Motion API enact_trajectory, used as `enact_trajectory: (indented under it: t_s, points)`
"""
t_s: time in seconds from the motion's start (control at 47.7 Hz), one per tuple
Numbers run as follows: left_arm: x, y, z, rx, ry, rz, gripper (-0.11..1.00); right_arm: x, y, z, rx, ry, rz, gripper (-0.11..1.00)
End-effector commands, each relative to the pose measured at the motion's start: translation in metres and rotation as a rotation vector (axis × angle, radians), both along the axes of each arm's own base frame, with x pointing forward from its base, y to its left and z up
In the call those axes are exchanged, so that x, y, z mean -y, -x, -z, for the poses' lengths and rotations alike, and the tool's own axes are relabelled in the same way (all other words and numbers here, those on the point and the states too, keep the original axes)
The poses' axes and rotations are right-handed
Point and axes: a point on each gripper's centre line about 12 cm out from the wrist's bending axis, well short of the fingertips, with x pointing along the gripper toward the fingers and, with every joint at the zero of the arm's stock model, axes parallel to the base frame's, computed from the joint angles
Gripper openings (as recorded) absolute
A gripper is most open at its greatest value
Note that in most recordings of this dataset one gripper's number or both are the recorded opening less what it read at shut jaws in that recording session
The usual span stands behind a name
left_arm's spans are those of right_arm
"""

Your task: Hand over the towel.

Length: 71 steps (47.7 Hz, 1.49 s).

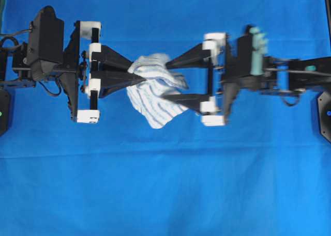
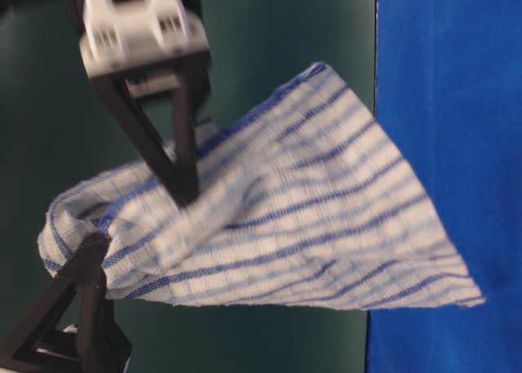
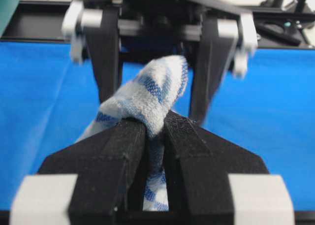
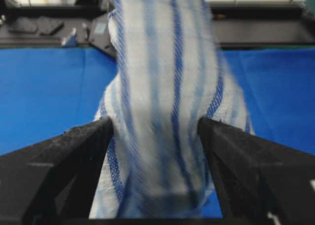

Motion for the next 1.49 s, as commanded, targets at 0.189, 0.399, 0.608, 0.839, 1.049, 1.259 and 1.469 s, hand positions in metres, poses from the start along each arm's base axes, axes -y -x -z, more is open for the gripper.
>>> enact_trajectory:
  t_s: [0.189, 0.399, 0.608, 0.839, 1.049, 1.259, 1.469]
  points:
    - [0.001, 0.001, -0.01, 0.031, -0.004, 0.003, 0.04, 0.0, -0.042, -0.008, -0.015, -0.001, -0.005, 0.73]
    - [0.001, 0.001, -0.01, 0.031, -0.004, 0.003, 0.04, 0.0, -0.046, -0.007, -0.017, -0.001, -0.005, 0.73]
    - [0.002, 0.001, -0.012, 0.047, -0.004, 0.004, 0.04, 0.001, -0.046, -0.006, -0.026, -0.003, -0.003, 0.51]
    - [0.003, 0.001, -0.011, 0.044, -0.003, 0.007, 0.05, 0.001, -0.046, -0.005, -0.031, 0.003, -0.004, 0.08]
    - [0.003, 0.002, -0.012, 0.049, 0.0, 0.009, 0.15, 0.001, -0.044, -0.006, -0.029, 0.003, -0.004, 0.08]
    - [0.003, 0.01, -0.014, 0.062, 0.011, 0.008, 0.75, -0.001, -0.031, -0.012, -0.018, -0.005, -0.004, 0.08]
    - [0.004, 0.037, -0.017, 0.091, 0.014, 0.011, 0.94, -0.004, 0.004, -0.022, 0.003, -0.009, -0.01, 0.08]
